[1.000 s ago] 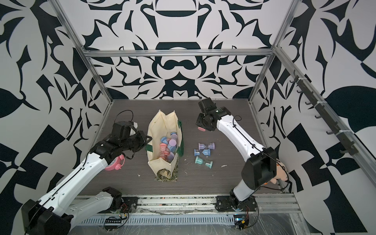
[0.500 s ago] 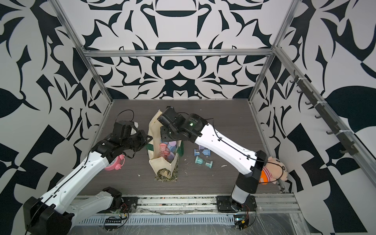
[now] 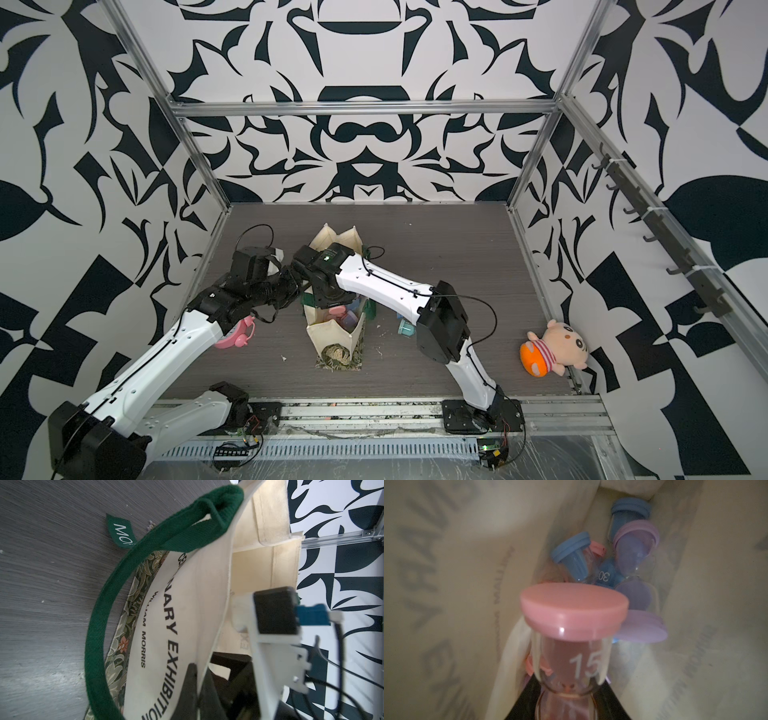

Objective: Put the hourglass into the canvas bag
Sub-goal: Place the hourglass in the canvas bag.

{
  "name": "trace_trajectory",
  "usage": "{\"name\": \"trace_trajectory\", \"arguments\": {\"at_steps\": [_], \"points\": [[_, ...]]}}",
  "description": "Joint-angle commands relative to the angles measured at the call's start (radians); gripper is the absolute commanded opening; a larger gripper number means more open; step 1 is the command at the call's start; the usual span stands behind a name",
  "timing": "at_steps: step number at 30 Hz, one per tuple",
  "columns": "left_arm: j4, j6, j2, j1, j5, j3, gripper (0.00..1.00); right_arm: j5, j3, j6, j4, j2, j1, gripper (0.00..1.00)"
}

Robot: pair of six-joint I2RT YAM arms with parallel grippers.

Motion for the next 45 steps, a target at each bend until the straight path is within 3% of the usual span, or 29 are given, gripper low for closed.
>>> {"name": "trace_trajectory", "arguments": {"at_steps": [1,3,5,12,22,27,32,38,45], "points": [[0.051,-0.006,-0.007,-0.002,0.014,-0.022,0.01,-0.001,0.030,0.019,-0.028,-0.017,0.002,0.19],[0.049,-0.002,-0.003,-0.001,0.014,-0.022,0.02,0.003,0.018,0.019,-0.018,-0.016,0.002,0.38],[0.043,0.005,0.006,-0.001,0.014,-0.017,0.04,0.002,0.017,0.018,-0.009,-0.019,0.002,0.47],[0.017,0.033,0.022,-0.001,0.007,0.012,0.11,0.012,0.055,-0.011,0.020,-0.075,0.002,0.62],[-0.021,0.041,-0.002,-0.002,-0.035,0.016,0.13,0.072,0.076,-0.090,0.060,-0.276,0.002,0.64],[-0.040,0.046,-0.002,-0.003,-0.037,0.033,0.13,0.199,0.021,-0.096,0.060,-0.396,-0.011,0.65],[-0.063,0.057,-0.007,-0.001,-0.051,0.048,0.17,0.223,-0.168,-0.043,0.066,-0.538,-0.114,0.65],[-0.072,0.060,-0.016,0.000,-0.056,0.046,0.16,0.161,-0.466,0.028,0.099,-0.712,-0.303,0.66],[-0.076,0.062,-0.017,0.001,-0.055,0.042,0.14,0.093,-0.716,0.081,0.137,-0.771,-0.440,0.65]]}}
